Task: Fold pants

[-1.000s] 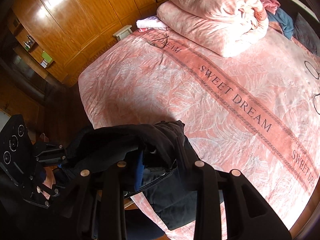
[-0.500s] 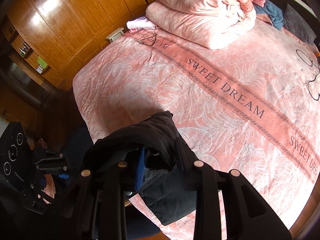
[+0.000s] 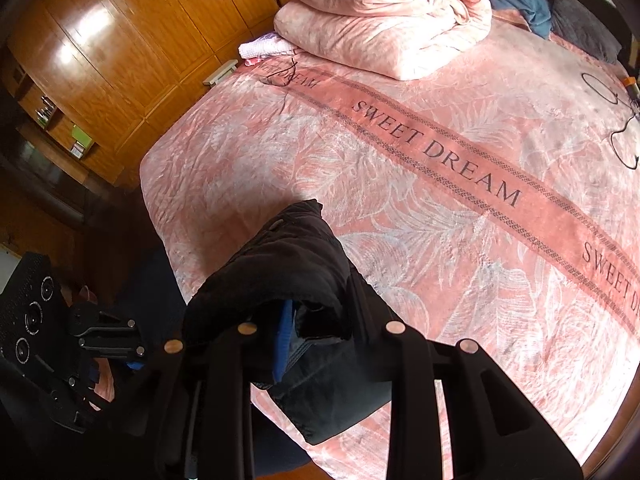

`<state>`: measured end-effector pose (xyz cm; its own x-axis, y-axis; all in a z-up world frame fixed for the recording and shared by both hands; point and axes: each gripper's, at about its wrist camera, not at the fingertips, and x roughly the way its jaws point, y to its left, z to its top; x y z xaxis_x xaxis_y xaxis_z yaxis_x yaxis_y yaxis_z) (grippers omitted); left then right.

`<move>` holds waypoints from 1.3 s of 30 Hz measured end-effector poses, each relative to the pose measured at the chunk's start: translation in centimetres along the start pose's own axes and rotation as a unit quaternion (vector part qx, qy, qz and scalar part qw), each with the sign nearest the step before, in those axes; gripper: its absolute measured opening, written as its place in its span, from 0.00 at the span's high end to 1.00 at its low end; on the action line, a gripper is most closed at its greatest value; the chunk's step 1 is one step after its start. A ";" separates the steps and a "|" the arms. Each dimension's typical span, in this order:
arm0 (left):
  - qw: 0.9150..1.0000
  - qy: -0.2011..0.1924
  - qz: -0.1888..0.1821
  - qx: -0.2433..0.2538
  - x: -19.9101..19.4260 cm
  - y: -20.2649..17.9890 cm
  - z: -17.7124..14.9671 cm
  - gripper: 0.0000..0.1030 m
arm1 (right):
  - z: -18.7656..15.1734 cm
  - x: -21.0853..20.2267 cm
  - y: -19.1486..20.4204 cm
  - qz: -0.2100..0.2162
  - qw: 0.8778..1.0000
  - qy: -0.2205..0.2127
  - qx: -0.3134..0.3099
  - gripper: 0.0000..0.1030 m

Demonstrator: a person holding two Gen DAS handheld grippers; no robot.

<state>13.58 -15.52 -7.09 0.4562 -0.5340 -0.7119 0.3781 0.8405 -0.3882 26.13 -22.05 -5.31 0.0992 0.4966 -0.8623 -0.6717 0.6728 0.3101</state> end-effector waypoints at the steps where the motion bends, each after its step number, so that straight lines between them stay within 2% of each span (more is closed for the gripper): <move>1: 1.000 0.003 -0.001 0.001 0.3 -0.1 -0.1 0.75 | -0.3 0.1 -0.3 0.001 1.000 0.000 0.002 0.76; 24: 0.997 0.078 -0.001 0.015 8.2 -0.3 -1.3 0.75 | -5.9 4.5 -6.6 0.025 0.999 0.002 0.033 0.78; 39: 0.991 0.133 0.004 0.017 14.1 0.6 -3.0 0.76 | -10.1 8.0 -10.7 0.053 0.996 0.000 0.067 0.78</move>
<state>17.78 -22.24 -19.11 0.2318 -0.4798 -0.8462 0.4042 0.8387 -0.3648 26.70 -30.82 -19.52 0.0331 0.5688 -0.8218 -0.5739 0.6840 0.4503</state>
